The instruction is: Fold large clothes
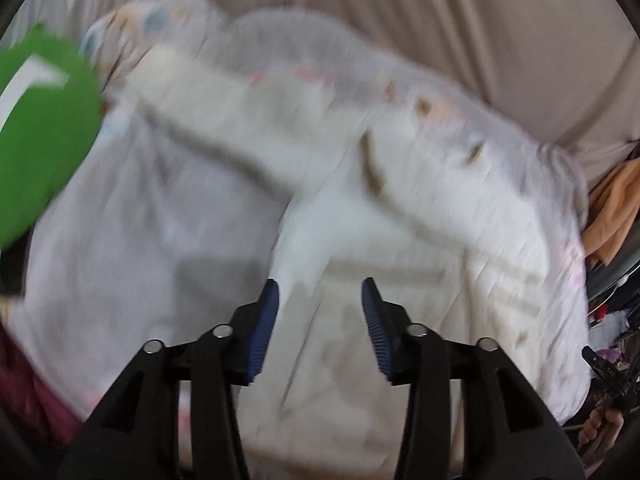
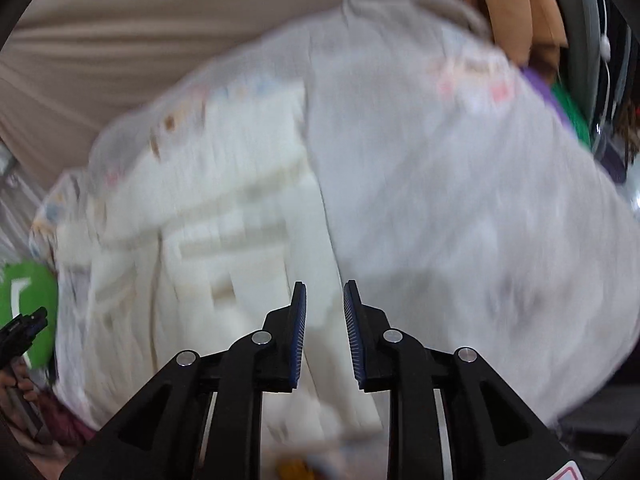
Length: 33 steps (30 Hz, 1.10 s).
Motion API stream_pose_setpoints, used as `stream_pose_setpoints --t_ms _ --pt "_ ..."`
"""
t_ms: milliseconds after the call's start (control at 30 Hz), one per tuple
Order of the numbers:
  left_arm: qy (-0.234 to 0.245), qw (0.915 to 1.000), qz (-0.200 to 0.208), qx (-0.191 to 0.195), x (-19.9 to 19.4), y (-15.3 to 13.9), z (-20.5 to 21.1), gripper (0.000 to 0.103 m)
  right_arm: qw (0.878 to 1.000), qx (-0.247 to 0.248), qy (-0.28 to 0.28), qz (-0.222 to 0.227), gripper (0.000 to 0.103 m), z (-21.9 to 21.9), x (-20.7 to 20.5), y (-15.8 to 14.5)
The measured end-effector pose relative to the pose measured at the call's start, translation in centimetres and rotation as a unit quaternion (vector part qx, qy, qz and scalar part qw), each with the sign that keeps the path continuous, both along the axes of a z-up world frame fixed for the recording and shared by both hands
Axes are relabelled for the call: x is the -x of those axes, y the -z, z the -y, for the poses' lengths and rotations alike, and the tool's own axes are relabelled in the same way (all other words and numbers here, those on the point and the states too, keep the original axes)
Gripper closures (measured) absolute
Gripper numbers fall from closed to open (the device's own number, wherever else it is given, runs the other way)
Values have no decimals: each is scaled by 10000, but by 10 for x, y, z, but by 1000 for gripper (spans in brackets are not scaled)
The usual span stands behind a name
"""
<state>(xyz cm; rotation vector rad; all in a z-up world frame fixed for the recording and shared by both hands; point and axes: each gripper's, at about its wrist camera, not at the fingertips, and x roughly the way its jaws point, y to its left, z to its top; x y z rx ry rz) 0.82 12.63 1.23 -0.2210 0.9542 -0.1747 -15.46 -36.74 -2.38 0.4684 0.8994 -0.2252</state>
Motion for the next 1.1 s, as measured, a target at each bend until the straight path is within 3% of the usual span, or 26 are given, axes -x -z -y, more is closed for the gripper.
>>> stream_pose_setpoints --t_ms 133,167,267,433,533,567,600,667,733,800,900,967,1000,1100 --pt "147 9993 333 121 -84 -1 18 58 9982 -9 -260 539 81 -3 -91 -10" --pt "208 9993 272 177 -103 9 26 50 9978 -30 -405 531 80 -6 -120 -6" --pt "177 9983 -206 510 -162 50 40 41 9975 227 -421 522 63 -11 -180 7" --pt "-13 9940 -829 717 -208 108 52 42 9982 -177 314 485 55 20 -242 33" --pt "69 9953 -703 659 -219 111 62 59 9979 -258 511 302 54 35 -279 50" --pt "121 9957 -649 650 -222 110 65 74 9981 -360 454 188 61 36 -290 59" --pt "178 9958 -623 647 -225 109 68 91 9982 -461 366 102 88 35 -299 66" --pt "176 9967 -505 617 -228 103 70 95 9989 -427 196 53 97 29 -308 72" --pt "175 9982 -337 471 -231 98 68 95 9978 -280 161 571 99 23 -295 56" --pt "241 9979 -458 397 -233 106 68 96 9955 -361 319 811 99 32 -284 57" --pt "269 9972 -655 246 -235 128 73 95 9989 -411 204 -67 100 38 -296 97" --pt "195 9975 -621 266 -233 126 72 94 9992 -160 373 53 98 36 -291 80" --pt "169 9981 -586 115 -231 119 72 93 9984 92 543 162 89 34 -285 64" --pt "92 9990 -174 -391 -213 89 71 90 9936 413 627 839 87 14 -260 20"
